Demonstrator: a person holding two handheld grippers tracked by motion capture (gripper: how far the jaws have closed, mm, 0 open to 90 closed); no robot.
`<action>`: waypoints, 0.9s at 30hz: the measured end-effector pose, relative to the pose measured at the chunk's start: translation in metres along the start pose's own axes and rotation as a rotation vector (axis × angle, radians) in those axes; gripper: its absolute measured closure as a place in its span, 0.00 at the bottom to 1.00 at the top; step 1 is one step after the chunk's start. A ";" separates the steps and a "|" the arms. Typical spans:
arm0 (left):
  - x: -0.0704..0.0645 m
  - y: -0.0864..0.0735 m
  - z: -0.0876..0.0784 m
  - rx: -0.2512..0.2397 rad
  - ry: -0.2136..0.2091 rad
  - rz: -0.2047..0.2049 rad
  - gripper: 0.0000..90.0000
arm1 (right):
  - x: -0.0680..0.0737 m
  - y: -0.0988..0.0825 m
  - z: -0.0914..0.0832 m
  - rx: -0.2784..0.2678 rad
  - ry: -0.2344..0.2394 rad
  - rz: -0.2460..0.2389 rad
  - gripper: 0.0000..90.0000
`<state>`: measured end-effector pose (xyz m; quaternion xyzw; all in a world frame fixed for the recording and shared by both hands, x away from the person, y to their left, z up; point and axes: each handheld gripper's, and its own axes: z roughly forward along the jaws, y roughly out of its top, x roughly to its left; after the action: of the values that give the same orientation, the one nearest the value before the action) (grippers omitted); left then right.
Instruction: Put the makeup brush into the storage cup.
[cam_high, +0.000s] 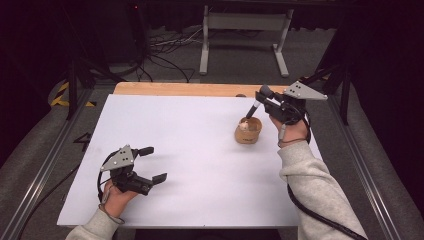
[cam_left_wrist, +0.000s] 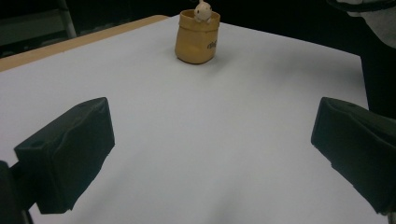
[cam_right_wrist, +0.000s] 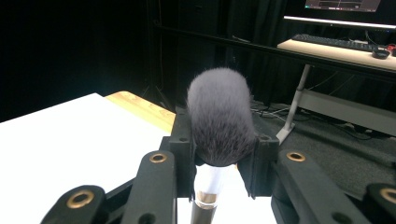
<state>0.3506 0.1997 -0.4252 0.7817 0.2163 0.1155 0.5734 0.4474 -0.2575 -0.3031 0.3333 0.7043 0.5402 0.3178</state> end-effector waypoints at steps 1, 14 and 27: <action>0.001 0.000 0.000 0.000 0.004 0.001 0.00 | 0.000 -0.001 0.001 0.000 0.001 -0.001 0.77; 0.003 -0.004 -0.004 -0.017 0.009 -0.002 0.00 | 0.000 -0.018 0.013 0.043 0.001 0.012 0.77; 0.002 -0.004 -0.009 -0.091 0.031 0.027 0.00 | 0.000 -0.034 0.023 0.077 -0.002 0.021 0.77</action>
<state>0.3478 0.2095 -0.4263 0.7557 0.2089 0.1452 0.6035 0.4621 -0.2512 -0.3412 0.3531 0.7207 0.5157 0.2998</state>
